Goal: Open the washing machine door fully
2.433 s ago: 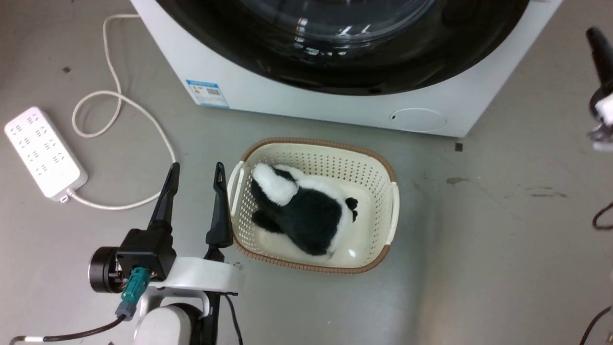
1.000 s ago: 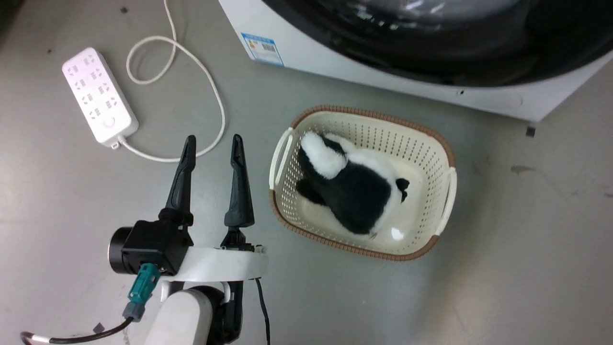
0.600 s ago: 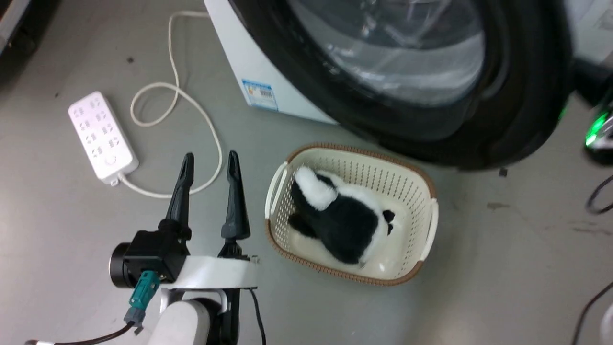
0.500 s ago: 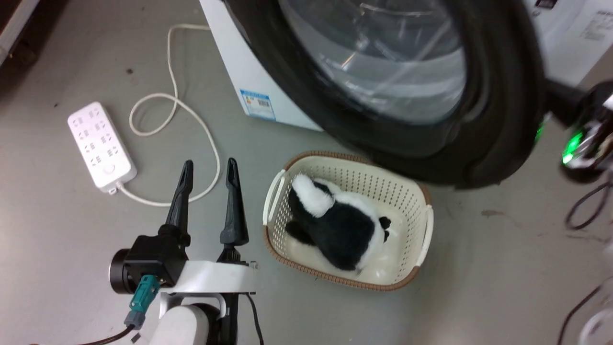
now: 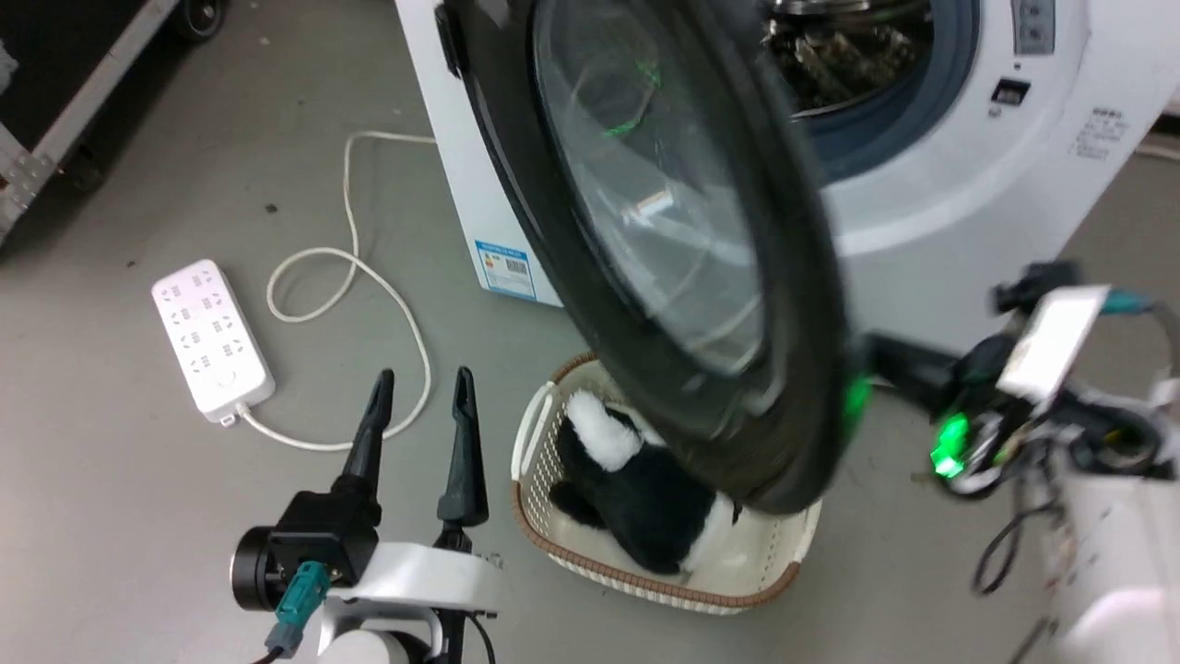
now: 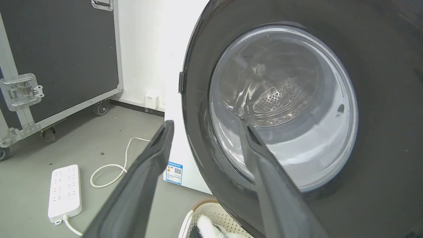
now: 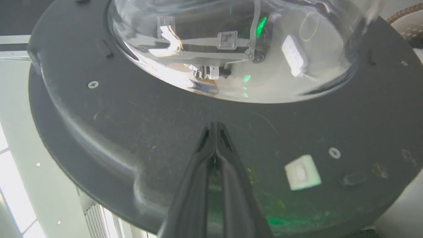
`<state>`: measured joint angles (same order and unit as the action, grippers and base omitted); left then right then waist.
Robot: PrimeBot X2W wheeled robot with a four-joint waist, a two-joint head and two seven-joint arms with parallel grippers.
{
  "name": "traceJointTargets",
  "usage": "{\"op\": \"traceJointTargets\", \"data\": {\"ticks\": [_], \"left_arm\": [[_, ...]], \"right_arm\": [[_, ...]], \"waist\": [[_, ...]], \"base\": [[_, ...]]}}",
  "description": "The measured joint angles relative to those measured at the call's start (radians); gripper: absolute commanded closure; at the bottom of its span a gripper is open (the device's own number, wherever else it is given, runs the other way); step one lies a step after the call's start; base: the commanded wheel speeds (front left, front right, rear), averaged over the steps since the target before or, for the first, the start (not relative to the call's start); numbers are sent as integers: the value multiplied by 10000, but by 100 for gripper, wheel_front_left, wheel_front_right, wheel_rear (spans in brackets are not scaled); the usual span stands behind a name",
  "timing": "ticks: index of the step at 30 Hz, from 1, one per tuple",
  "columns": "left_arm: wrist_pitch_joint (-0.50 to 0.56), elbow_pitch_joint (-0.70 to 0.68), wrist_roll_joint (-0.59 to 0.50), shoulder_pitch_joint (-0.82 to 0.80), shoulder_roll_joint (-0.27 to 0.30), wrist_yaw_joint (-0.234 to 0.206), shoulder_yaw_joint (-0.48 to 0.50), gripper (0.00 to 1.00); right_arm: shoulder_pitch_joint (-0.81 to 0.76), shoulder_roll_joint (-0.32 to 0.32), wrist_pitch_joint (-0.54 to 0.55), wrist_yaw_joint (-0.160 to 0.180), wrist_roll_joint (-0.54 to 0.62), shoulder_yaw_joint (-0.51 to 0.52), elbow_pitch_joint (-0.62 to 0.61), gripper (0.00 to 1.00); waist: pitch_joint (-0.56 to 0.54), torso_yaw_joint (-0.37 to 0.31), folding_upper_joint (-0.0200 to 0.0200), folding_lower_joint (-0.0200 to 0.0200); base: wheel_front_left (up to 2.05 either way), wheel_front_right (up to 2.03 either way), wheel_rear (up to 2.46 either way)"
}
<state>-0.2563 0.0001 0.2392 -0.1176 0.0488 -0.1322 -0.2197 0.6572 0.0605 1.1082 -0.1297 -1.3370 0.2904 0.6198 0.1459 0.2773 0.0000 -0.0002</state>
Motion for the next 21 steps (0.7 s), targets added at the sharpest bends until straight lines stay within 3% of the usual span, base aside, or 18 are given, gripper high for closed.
{"op": "traceJointTargets", "data": {"ticks": [4,5,6,16,17,18,21], "left_arm": [[0,357,0,195,0,171,-111,0],[0,525,-2,226,0,299,-173,0],[0,575,-2,226,0,309,-198,0],[-2,660,-84,234,0,391,-102,0],[0,652,-86,244,0,405,-59,0],[0,658,-86,267,0,481,-27,0],[-2,692,-104,322,0,654,86,0]], "right_arm": [[-880,-29,-711,0,-1333,-1829,-506,100],[-1347,-69,-1365,0,-1894,-2869,-909,100],[-1450,-77,-1565,0,-2025,-3112,-999,100],[-1680,-59,-2899,0,-2006,-3848,-1425,100],[-1720,-27,-3164,0,-1824,-3793,-1517,62],[-1789,35,-3384,0,-1655,-3722,-1615,0],[-2070,332,-4238,0,-978,-3499,-2138,0]], "waist": [[-244,96,0,0],[-307,151,0,1],[-315,170,0,2],[-338,161,0,2],[-359,118,0,2],[-389,77,0,2],[-476,-81,0,2]], "base": [[0,0,0],[0,0,0],[0,0,0],[0,0,0],[0,0,0],[0,0,0],[0,0,0]]}}
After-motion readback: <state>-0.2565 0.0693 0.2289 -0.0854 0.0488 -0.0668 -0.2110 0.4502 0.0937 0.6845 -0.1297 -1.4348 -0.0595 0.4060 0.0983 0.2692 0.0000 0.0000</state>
